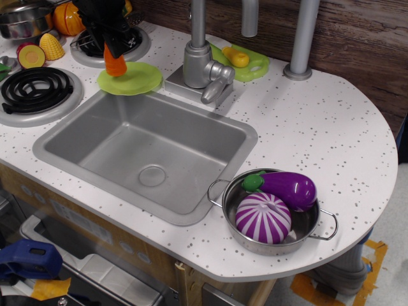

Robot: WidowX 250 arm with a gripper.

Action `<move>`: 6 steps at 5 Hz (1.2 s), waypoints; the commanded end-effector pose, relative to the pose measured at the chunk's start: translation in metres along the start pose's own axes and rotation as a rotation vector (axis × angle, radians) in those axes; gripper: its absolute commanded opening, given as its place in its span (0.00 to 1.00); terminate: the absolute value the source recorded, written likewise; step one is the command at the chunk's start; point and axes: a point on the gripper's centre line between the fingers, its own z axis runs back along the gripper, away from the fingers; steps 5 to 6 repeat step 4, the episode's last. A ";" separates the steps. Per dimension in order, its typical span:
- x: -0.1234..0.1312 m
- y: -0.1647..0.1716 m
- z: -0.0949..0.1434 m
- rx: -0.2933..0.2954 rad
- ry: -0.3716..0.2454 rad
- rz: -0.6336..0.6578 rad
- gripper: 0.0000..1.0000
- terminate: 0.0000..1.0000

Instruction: Put carrot on plate

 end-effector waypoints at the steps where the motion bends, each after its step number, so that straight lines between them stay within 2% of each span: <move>1: 0.015 -0.002 0.021 0.031 -0.064 -0.012 0.00 0.00; 2: 0.014 -0.005 0.017 0.009 -0.080 -0.008 1.00 0.00; 3: 0.014 -0.005 0.017 0.009 -0.080 -0.008 1.00 0.00; 4: 0.014 -0.005 0.017 0.009 -0.080 -0.008 1.00 1.00; 6: 0.014 -0.005 0.017 0.009 -0.080 -0.008 1.00 1.00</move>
